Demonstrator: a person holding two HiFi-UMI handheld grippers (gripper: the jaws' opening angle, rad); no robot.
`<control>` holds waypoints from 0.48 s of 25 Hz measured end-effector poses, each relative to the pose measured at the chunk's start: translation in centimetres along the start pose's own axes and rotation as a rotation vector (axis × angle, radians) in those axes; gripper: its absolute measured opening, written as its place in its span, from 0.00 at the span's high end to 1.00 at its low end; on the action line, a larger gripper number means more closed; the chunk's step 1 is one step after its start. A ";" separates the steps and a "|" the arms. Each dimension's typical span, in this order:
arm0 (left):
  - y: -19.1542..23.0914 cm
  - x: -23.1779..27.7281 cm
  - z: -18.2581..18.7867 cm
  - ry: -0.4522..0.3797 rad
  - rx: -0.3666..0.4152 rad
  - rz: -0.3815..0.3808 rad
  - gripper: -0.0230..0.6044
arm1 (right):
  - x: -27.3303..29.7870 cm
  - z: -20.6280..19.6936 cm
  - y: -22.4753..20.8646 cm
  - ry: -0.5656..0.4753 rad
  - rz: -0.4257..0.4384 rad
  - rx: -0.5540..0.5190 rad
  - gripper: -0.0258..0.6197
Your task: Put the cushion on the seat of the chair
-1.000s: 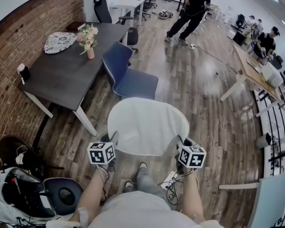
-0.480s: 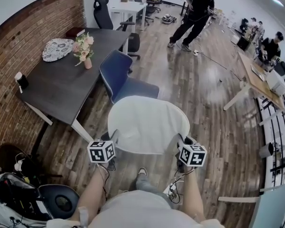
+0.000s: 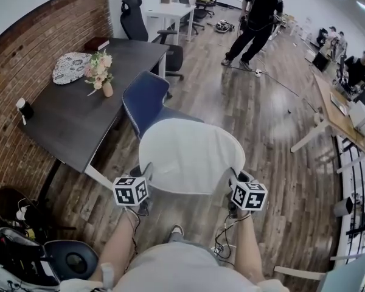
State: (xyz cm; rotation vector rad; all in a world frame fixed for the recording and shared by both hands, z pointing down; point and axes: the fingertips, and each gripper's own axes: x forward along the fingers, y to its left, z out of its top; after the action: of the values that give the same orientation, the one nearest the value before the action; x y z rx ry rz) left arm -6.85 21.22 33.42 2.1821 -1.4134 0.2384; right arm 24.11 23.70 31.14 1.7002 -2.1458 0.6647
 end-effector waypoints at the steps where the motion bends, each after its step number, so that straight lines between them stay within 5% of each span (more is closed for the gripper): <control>1: -0.2 0.8 0.2 0.002 0.000 0.001 0.84 | 0.6 0.3 -0.7 0.002 0.001 0.001 0.90; 12: -2.5 8.0 2.5 0.012 0.037 0.004 0.84 | 5.7 2.4 -7.3 0.025 0.010 0.023 0.88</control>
State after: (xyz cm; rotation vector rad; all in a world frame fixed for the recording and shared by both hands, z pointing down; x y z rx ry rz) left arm -1.42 14.33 33.85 2.2044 -1.4184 0.2808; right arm 29.88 16.40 33.28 1.6849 -2.1386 0.7117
